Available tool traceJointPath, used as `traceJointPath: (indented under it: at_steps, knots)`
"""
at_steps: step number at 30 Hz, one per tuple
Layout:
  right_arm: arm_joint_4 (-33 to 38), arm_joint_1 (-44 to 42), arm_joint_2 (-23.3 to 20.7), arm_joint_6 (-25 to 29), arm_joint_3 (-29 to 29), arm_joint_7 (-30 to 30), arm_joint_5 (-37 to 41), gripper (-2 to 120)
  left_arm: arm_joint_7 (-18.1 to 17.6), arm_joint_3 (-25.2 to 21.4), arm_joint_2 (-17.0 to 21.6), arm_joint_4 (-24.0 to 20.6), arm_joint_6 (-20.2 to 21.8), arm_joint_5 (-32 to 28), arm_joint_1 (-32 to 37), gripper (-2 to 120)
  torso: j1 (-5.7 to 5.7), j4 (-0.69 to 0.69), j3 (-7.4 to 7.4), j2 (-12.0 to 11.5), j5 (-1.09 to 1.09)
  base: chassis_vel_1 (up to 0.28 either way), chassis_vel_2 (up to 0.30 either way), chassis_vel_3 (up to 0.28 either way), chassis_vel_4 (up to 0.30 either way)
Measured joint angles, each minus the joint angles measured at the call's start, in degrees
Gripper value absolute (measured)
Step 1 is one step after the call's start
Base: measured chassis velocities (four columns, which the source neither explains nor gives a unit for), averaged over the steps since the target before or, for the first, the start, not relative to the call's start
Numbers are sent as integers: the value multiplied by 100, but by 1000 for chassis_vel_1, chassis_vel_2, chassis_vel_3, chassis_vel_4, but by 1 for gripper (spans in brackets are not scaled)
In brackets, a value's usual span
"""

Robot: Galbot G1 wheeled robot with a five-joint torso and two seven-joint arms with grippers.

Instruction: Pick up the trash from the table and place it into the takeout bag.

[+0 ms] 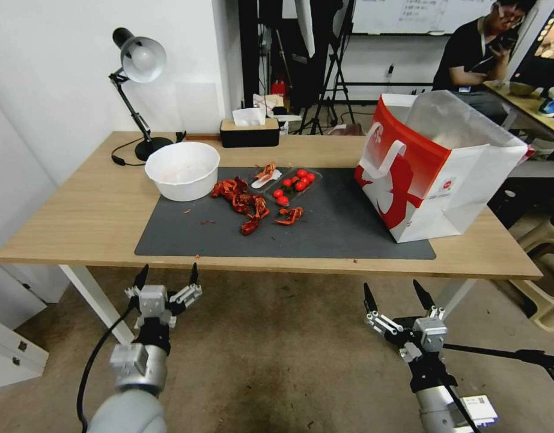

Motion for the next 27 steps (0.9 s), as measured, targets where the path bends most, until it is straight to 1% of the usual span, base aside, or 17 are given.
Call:
traceJointPath:
  at_steps: [9, 19, 27]
  knots:
    - [40, 40, -50, -199, 3, 8, 357, 100, 239, -45, -158, 68, -133, -41, 76, 100, 0, 0, 0, 0, -1, 0, 0, 0, 0]
    - [-29, 76, -53, -221, 48, 35, 500, 100, 342, -78, -217, 127, -188, 32, 150, 100, 0, 0, 0, 0, -1, 0, 0, 0, 0]
    - [-34, 77, -55, -218, 49, 41, 501, 100, 348, -85, -218, 132, -191, 44, 152, 100, 0, 0, 0, 0, 0, 0, 0, 0, 0]
